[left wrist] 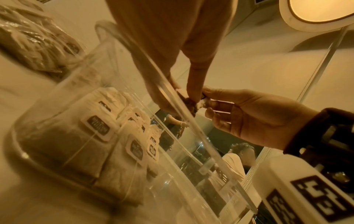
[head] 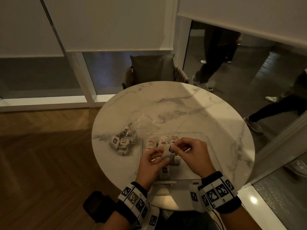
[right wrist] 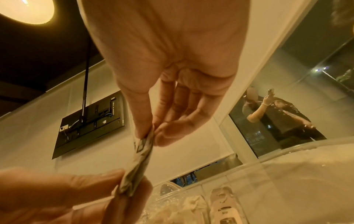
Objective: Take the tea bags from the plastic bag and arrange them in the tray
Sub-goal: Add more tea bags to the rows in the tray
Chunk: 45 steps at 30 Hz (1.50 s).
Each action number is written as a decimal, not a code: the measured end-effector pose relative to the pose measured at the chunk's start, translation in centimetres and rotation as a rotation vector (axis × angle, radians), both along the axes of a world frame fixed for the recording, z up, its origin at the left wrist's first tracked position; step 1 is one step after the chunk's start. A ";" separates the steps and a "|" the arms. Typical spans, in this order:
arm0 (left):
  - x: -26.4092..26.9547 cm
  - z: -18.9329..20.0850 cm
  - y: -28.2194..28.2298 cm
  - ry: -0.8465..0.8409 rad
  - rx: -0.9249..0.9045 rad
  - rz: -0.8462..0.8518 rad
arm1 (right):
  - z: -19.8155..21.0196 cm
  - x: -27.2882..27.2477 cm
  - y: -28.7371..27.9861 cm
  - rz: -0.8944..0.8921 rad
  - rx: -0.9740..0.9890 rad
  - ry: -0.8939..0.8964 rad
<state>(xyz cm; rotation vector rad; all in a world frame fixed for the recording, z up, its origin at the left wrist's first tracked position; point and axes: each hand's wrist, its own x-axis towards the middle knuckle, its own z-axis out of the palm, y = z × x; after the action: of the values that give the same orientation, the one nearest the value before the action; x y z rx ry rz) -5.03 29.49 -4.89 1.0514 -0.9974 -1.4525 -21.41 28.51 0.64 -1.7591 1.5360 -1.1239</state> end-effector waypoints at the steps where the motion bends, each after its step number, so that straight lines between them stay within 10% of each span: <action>1: 0.0 0.1 0.0 0.002 0.001 0.016 | 0.1 0.0 0.0 0.005 0.021 -0.030; 45: 0.3 0.7 0.7 0.035 -0.099 -0.029 | 0.9 -0.4 -0.5 0.022 0.167 -0.053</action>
<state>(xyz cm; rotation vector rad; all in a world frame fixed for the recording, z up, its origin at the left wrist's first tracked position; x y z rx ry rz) -4.76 30.21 -4.16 0.9399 -1.0525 -1.4255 -21.84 28.00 1.56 -1.6185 1.5290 -0.9933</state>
